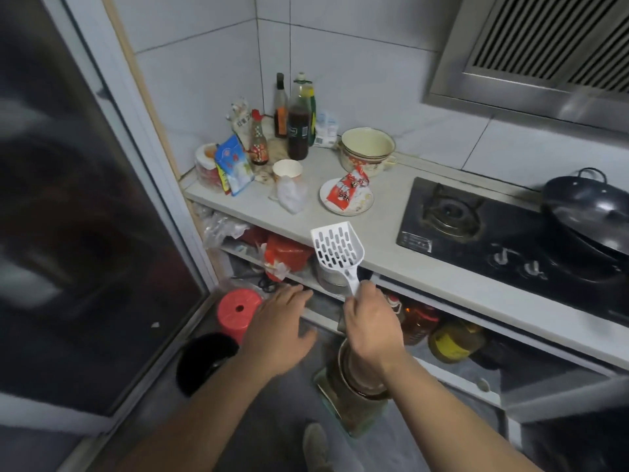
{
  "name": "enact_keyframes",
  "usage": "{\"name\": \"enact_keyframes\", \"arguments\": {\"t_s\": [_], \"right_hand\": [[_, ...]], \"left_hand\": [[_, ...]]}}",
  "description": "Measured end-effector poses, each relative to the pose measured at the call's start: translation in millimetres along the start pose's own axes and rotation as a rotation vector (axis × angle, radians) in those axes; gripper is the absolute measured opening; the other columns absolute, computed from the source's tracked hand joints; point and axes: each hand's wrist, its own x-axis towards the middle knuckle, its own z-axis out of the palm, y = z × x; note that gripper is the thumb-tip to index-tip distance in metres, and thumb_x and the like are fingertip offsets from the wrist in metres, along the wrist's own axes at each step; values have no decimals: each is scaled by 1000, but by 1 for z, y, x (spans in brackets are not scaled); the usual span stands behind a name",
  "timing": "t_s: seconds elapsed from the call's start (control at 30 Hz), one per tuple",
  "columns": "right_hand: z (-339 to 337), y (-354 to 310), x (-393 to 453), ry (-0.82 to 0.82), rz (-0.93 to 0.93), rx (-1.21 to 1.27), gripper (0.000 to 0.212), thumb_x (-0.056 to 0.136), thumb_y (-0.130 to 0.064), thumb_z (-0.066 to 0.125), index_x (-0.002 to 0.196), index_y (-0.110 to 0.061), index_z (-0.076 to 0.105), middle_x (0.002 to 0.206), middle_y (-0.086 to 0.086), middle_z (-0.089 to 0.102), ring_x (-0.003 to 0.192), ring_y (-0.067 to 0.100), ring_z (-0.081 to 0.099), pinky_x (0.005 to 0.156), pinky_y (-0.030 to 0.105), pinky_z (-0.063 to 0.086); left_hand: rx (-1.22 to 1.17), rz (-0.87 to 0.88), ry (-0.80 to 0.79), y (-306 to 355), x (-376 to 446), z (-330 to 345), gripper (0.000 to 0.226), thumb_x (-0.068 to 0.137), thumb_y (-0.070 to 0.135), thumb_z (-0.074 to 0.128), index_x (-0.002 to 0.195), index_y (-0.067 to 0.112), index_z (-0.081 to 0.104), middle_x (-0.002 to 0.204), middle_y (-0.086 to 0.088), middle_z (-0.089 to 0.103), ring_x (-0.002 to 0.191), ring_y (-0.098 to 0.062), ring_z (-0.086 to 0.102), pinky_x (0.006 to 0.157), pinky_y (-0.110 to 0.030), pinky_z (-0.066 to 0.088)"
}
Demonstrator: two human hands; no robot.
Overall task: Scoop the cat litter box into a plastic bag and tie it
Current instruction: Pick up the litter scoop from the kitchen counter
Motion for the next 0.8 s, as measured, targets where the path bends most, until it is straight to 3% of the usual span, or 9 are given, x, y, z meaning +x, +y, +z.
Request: {"name": "enact_keyframes", "arguments": {"t_s": [0.13, 0.27, 0.37, 0.53, 0.7, 0.8], "right_hand": [[-3, 21, 44, -1, 46, 38, 18, 102, -34, 41, 96, -16, 42, 93, 3, 48, 89, 30, 57, 69, 34, 37], [-9, 40, 80, 1, 82, 48, 29, 103, -39, 40, 105, -11, 48, 102, 12, 60, 93, 32, 60, 73, 38, 47], [-16, 44, 104, 12, 118, 57, 25, 103, -36, 43, 106, -12, 49, 101, 11, 62, 90, 29, 62, 76, 39, 51], [-16, 39, 141, 16, 125, 59, 19, 102, -30, 46, 101, -11, 48, 100, 12, 61, 89, 30, 60, 80, 43, 52], [3, 22, 186, -25, 176, 43, 20, 103, -29, 45, 104, -9, 48, 103, 14, 62, 93, 33, 62, 82, 43, 52], [10, 12, 210, -35, 215, 51, 21, 103, -30, 43, 103, -10, 46, 100, 13, 64, 90, 33, 63, 74, 38, 49]], "left_hand": [[126, 12, 30, 12, 54, -6, 64, 86, 44, 62, 145, 25, 47, 148, 9, 47, 136, -14, 47, 110, -35, 40], [123, 13, 16, 21, 100, -8, 67, 84, 44, 60, 145, 20, 48, 147, 3, 48, 137, -19, 46, 111, -39, 41], [132, 9, 9, 21, 123, -8, 66, 87, 44, 63, 147, 23, 45, 151, 5, 44, 141, -17, 41, 114, -39, 38], [88, 14, 37, 8, 160, -15, 60, 85, 39, 65, 141, 25, 49, 141, 9, 51, 130, -15, 51, 107, -37, 45], [71, -36, -23, -28, 216, -24, 61, 93, 40, 60, 149, 23, 42, 155, 4, 41, 144, -18, 38, 118, -45, 35], [64, -57, -31, -50, 246, -28, 62, 94, 40, 58, 151, 25, 40, 160, 4, 35, 148, -17, 32, 120, -45, 31]]}}
